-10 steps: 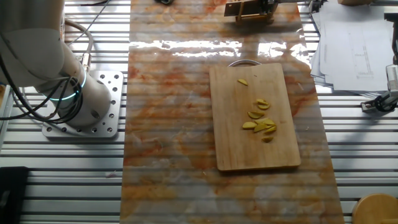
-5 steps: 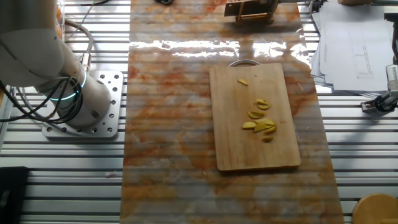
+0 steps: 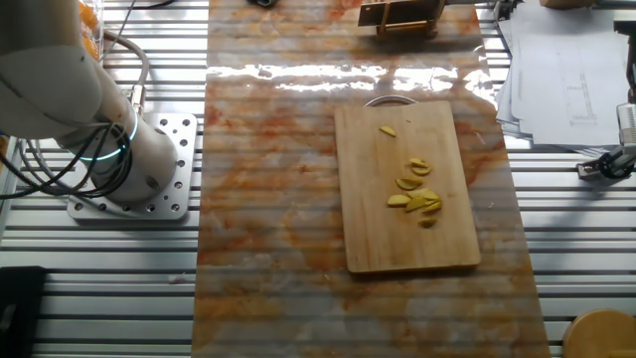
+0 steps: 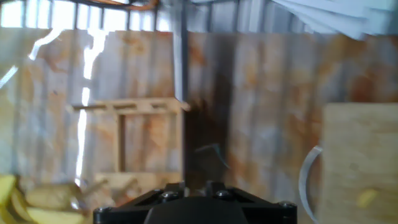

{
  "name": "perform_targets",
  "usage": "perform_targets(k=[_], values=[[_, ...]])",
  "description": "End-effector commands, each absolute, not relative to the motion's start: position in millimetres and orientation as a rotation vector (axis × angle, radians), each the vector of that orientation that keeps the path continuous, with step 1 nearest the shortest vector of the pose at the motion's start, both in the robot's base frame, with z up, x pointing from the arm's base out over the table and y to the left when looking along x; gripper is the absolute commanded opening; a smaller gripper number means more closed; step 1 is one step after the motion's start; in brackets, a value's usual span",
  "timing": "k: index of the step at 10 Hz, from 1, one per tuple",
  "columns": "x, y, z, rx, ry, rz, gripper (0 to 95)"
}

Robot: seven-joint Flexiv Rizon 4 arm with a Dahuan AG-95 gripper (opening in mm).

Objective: Chop the potatoes

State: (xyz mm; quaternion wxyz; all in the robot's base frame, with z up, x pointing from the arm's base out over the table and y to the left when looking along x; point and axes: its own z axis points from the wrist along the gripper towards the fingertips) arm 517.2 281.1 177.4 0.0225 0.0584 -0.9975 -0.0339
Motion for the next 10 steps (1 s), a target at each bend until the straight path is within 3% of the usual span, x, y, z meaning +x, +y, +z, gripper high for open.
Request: perform_targets(k=[1, 10], values=[[512, 271, 184, 0.228, -3.088, -0.114, 0.0], [467, 217, 212, 0.376, -3.082, -0.128, 0.0]])
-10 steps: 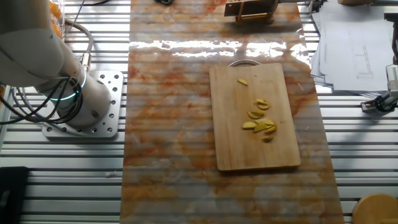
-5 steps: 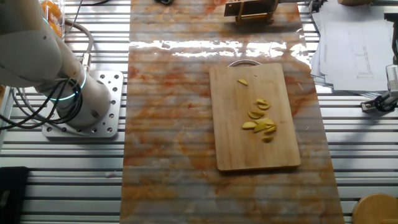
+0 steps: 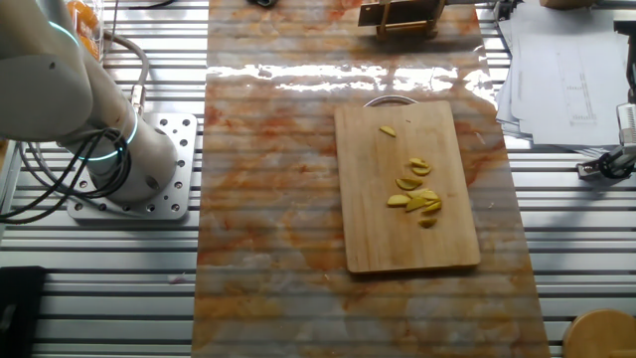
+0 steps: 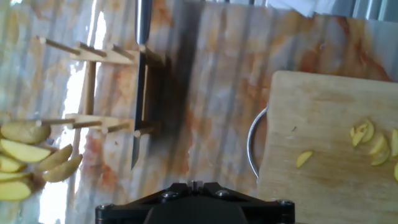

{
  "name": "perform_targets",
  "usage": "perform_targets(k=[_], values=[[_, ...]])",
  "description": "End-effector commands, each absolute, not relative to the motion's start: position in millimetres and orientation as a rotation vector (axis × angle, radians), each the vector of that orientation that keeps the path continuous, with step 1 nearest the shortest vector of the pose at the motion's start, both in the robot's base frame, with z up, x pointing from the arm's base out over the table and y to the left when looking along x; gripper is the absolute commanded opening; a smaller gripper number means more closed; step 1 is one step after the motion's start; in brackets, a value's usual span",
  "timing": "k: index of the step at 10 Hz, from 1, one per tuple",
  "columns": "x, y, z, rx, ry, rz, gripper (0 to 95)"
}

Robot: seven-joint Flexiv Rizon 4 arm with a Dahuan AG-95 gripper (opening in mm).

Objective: Chop the potatoes

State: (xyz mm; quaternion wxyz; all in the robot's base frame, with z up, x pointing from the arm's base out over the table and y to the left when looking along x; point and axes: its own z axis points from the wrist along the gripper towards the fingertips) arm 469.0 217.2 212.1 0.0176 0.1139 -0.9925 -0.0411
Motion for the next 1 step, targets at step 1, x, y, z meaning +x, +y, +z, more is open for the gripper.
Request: perform_targets(k=[1], values=[[465.9, 216.3, 211.8, 0.392, -3.079, -0.132, 0.0]])
